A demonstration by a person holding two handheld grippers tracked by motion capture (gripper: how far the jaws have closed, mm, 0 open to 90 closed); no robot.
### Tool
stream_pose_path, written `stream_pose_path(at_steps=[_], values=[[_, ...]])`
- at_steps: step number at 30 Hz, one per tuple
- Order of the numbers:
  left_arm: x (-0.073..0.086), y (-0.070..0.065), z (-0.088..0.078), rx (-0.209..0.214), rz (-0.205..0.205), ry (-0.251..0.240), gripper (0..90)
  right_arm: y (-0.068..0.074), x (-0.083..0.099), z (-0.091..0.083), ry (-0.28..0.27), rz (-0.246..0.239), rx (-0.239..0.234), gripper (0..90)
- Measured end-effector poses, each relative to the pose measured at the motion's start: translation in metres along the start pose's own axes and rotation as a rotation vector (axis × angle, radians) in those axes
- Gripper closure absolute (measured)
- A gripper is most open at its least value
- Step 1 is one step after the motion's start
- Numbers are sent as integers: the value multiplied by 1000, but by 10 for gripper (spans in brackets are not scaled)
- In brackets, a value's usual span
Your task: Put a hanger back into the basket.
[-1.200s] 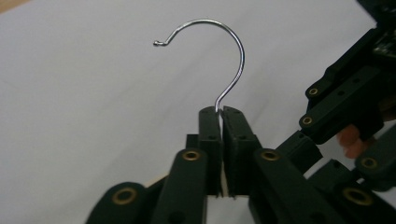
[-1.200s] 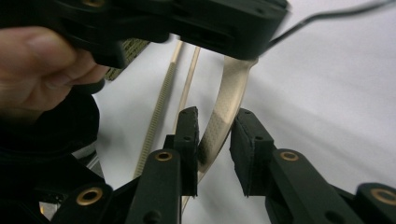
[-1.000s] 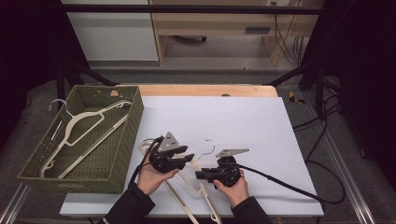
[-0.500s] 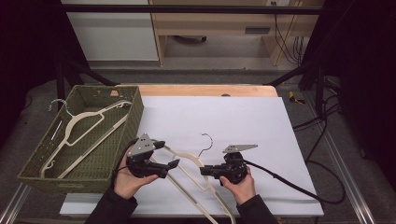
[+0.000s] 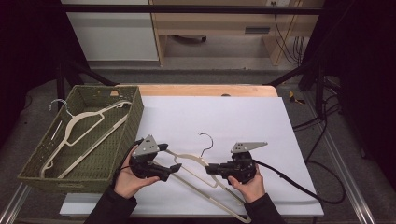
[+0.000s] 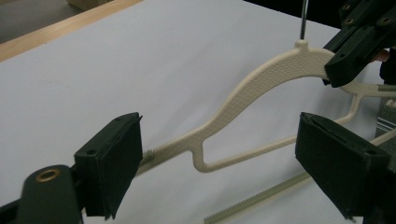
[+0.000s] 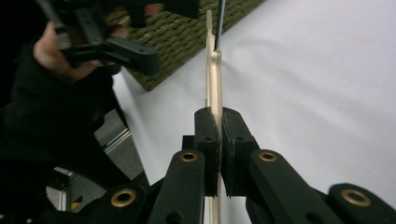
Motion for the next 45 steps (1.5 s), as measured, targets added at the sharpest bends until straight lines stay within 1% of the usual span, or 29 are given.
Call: stream_pose_path(at_steps=[1,2,3,4,5,7,12,13,15,16,17,20,22,23,24,25,26,27,30,31,35,36,38,40,41,42,43,44,45], values=[[0,-2,3,11,9,9,169,2,-1,0,-2,-13,-13,870],[1,-3,7,12,29,24,198,5,-2,1,5,-42,-18,870],[1,-3,7,12,29,24,225,5,-2,1,5,-42,-18,870],[2,-4,9,23,35,37,225,8,-2,1,11,-59,-22,870],[3,-6,11,35,38,50,253,10,-2,1,16,-70,-27,870],[5,-10,17,58,63,84,342,13,-2,2,21,-92,-52,870],[6,-14,21,79,76,104,547,15,-1,3,35,-96,-66,870],[7,-16,23,91,86,118,584,16,0,4,45,-103,-72,870],[8,-17,23,98,91,129,639,17,0,6,53,-114,-80,869],[9,-18,24,101,110,149,659,17,0,6,56,-116,-81,869],[10,-19,24,108,111,155,684,17,0,6,56,-118,-79,869],[9,-20,23,112,120,159,715,17,0,5,59,-128,-87,867],[9,-23,19,105,146,172,739,17,-1,4,44,-139,-77,852],[9,-23,19,105,146,172,755,17,-1,4,44,-139,-77,852],[8,-23,19,106,152,177,755,16,-2,3,36,-142,-61,839],[8,-26,19,112,142,172,776,14,-2,3,28,-154,-29,818],[8,-26,19,112,142,172,783,14,-2,3,28,-154,-29,818],[8,-26,19,105,157,183,788,13,-3,2,24,-166,-8,799],[8,-27,19,101,143,181,794,12,-4,2,12,-176,9,783],[8,-28,19,98,138,181,799,11,-4,2,2,-179,27,753],[9,-31,20,114,128,177,809,10,-5,1,-3,-194,48,753],[8,-32,20,116,136,182,812,11,-5,0,-1,-196,48,749],[8,-34,20,125,133,173,817,11,-5,-1,-3,-200,54,742],[7,-35,20,116,136,168,819,11,-5,-2,-11,-205,59,715],[7,-34,19,113,146,178,819,11,-6,-2,-21,-212,69,692],[7,-33,20,110,125,173,819,11,-6,-3,-24,-219,74,676],[7,-33,20,106,118,172,819,11,-7,-4,-32,-224,80,648],[7,-33,20,106,118,172,819,11,-7,-4,-32,-224,80,648],[7,-32,20,100,99,162,820,11,-9,-6,-51,-241,105,582]])
Point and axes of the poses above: each handheld gripper's, and its own axes: z roughly forward along the jaws, x roughly out of its underside, y roughly to its left, the point moved 5 cm from there along z, roughly forward along the jaws, and after that the axes turned 6 degrees about -z, right-handed, at the moved point
